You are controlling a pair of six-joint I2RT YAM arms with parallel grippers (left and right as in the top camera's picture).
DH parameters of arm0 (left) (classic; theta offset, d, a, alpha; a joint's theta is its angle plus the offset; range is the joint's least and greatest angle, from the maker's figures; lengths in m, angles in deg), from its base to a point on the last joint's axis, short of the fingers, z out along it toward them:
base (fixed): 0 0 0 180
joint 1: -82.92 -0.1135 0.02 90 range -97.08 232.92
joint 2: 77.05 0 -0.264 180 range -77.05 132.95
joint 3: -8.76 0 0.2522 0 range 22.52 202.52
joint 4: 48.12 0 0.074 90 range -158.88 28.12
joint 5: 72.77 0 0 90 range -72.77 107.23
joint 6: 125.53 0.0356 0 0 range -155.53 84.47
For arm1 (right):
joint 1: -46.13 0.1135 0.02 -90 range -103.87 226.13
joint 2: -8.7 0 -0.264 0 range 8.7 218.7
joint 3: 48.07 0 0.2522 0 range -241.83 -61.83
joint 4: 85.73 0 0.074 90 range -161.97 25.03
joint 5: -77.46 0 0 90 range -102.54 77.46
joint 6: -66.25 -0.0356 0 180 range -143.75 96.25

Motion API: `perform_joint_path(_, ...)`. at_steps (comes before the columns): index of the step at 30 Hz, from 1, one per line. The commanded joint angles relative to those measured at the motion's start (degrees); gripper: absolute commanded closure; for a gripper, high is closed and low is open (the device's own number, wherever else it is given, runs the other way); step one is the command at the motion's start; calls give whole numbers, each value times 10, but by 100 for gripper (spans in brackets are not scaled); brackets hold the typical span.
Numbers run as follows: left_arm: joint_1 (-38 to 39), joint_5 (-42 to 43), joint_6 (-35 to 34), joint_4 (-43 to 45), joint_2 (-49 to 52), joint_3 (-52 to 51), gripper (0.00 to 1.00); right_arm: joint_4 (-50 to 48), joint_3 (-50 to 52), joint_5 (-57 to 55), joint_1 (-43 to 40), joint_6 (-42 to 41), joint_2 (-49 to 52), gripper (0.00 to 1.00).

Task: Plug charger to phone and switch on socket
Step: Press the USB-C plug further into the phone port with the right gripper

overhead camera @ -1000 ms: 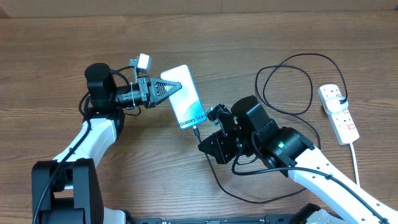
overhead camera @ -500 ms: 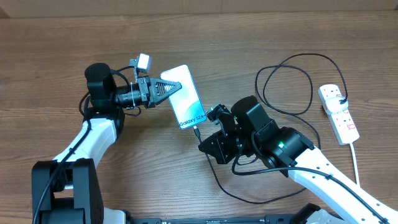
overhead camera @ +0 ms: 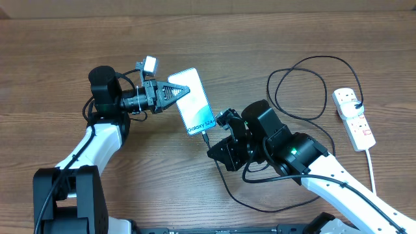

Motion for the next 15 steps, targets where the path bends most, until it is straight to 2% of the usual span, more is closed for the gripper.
perform_joint_path(1,5,18,-6,4,-2,10,96,-4,-4,-2,3,4,-2,96)
perform_joint_path(15,5,23,-6,4,-2,10,96,-11,-4,-11,2,4,-1,96)
